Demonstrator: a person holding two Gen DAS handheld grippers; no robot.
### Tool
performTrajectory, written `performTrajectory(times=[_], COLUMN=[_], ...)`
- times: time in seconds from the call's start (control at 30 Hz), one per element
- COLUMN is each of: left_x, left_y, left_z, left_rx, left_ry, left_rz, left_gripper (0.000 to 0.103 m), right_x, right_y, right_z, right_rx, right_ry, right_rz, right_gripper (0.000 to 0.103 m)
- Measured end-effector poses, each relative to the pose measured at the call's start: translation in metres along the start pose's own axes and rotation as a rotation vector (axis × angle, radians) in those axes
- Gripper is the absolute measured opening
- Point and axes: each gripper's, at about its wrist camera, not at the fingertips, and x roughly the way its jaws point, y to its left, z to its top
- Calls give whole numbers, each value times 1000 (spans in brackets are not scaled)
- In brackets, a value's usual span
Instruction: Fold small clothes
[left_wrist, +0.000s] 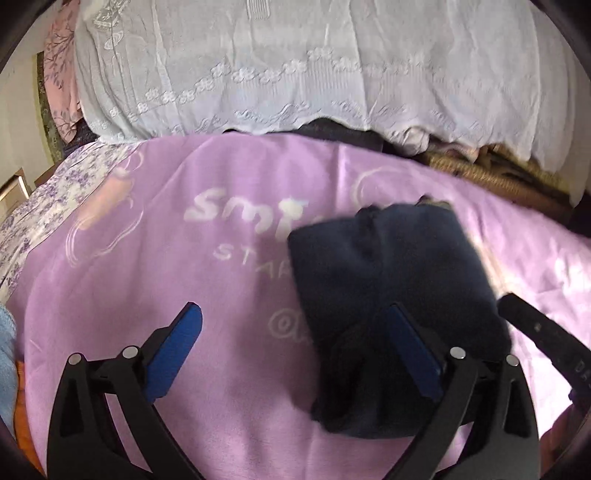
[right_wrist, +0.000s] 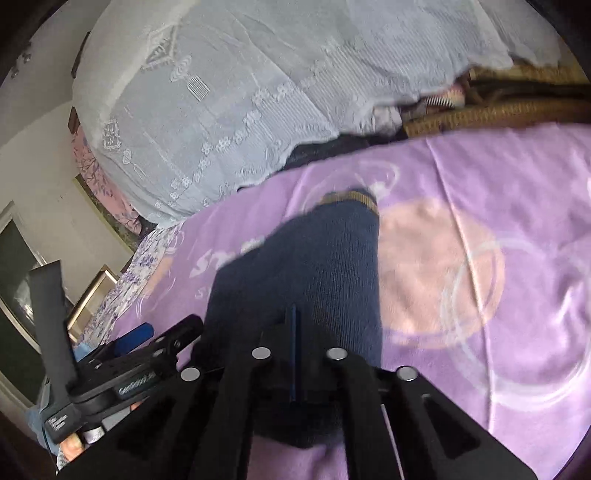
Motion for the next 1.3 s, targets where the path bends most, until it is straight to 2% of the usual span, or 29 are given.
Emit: performTrajectory(times=[0.07, 0.2, 0.23, 0.3, 0.37, 0.43, 0.57, 0.63, 0.7, 0.8, 0.83, 0.9, 0.93, 0.97, 1.07, 1.13, 1.23, 1.3], left_x=[3, 40, 51, 61, 63, 64, 59, 49, 34, 18, 20, 39, 52, 50, 45, 39, 26, 16], left_y=[-7, -25, -26, -23, -22, -20, -18, -12, -3, 3, 3, -2, -5, -3, -9, -8, -2, 5], left_z=[3, -8, -13, -18, -17, -17, -15, -12, -7, -4, -6, -17, -27, -30, -31, -33, -34, -34], left_rx=[9, 55, 61, 27, 22, 7, -6, -38, -82, -93, -83, -47, -36, -48, 12, 11, -25, -60], left_ry=[6, 91, 124, 134, 145, 151, 155, 157, 119, 72, 79, 159, 193, 163, 133, 117, 91, 62], left_rz=[-37, 2, 8, 3, -12, -24, -32, -48, -83, -61, -43, 22, 19, 18, 64, 76, 49, 29], left_gripper=[98, 98, 99, 99, 99, 99, 99, 99, 98, 98, 98, 99, 99, 99, 99, 99, 99, 99], right_x=[5, 39, 53, 83, 89, 87, 81, 61, 34, 4, -2, 3, 4, 3, 4, 4, -1, -18], right_y=[5, -1, -4, -17, -30, -40, -28, -20, -9, 5, 6, -1, -6, -9, -10, -8, -7, -4], right_z=[21, 52, 53, 40, 28, 27, 26, 22, 16, 5, 0, -18, -27, -31, -29, -31, -32, -34], right_rx=[-32, -23, -23, -5, 10, 67, 6, -15, -57, -118, -127, -113, -107, -104, -99, -114, -117, -115], right_ry=[-6, 42, 81, 153, 118, 110, 89, 34, -19, -49, -44, 32, 21, 7, 20, 11, -1, -43], right_rz=[-43, -61, -71, -106, -82, -32, -71, -91, -68, -45, -47, -67, -69, -57, -59, -70, -88, -98], right_gripper=[5, 5, 5, 0, 0, 0, 0, 2, 5, 5, 5, 4, 4, 3, 2, 2, 2, 8])
